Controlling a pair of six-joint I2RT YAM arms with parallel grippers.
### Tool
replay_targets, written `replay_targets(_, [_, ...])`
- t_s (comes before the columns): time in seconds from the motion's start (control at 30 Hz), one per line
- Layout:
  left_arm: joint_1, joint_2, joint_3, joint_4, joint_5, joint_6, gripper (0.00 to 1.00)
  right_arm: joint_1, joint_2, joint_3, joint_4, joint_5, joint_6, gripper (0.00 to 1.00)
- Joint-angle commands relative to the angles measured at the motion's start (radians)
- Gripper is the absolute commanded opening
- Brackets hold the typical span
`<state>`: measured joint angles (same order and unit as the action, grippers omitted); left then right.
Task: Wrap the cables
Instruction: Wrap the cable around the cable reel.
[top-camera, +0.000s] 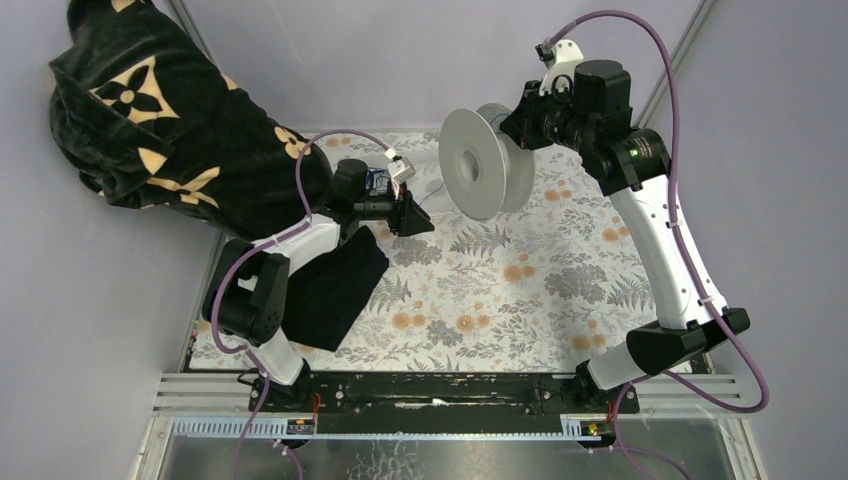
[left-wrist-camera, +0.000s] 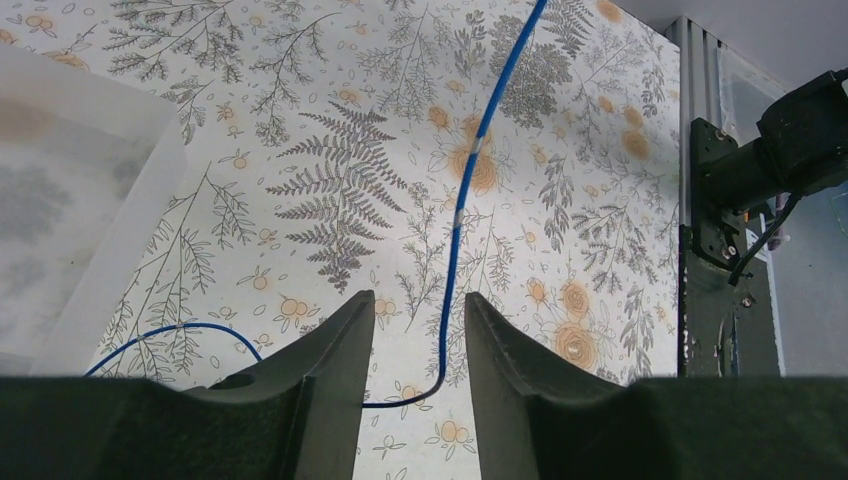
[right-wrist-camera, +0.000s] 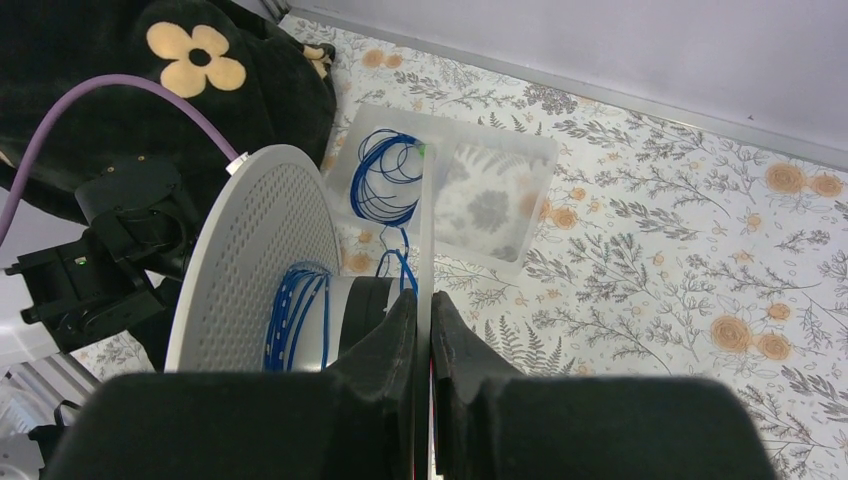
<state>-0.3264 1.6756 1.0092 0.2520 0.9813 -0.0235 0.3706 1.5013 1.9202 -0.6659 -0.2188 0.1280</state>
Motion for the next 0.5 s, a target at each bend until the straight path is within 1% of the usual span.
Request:
replay_targets(0.0, [0.006, -0.029, -0.019, 0.064, 0.03, 0.043, 0.47, -0.008, -0.018, 0.072, 0.068, 0.003, 0.004, 0.0])
replay_targets(0.07, [0.008, -0.032, -0.024, 0.069, 0.034, 0.047, 0.48, -0.008, -0.02, 0.074, 0.067, 0.004, 0.004, 0.0])
replay_targets(0.2, [0.006, -0.035, -0.032, 0.074, 0.057, 0.052, 0.44, -0.01, -0.026, 0.071, 0.067, 0.007, 0.001, 0.0])
replay_targets(0.33, [0.006, -0.039, -0.042, 0.073, 0.085, 0.064, 0.44, -0.019, -0.029, 0.078, 0.068, 0.02, -0.006, 0.0])
replay_targets(0.4, [0.005, -0.045, -0.048, 0.073, 0.099, 0.07, 0.4, -0.022, -0.027, 0.08, 0.069, 0.024, -0.003, 0.0])
replay_targets(0.43, [0.006, -0.047, -0.051, 0.072, 0.111, 0.072, 0.36, -0.023, -0.026, 0.081, 0.068, 0.028, -0.002, 0.0])
replay_targets(0.47, [0.005, -0.05, -0.053, 0.072, 0.12, 0.076, 0.3, -0.024, -0.024, 0.087, 0.068, 0.034, -0.001, 0.0])
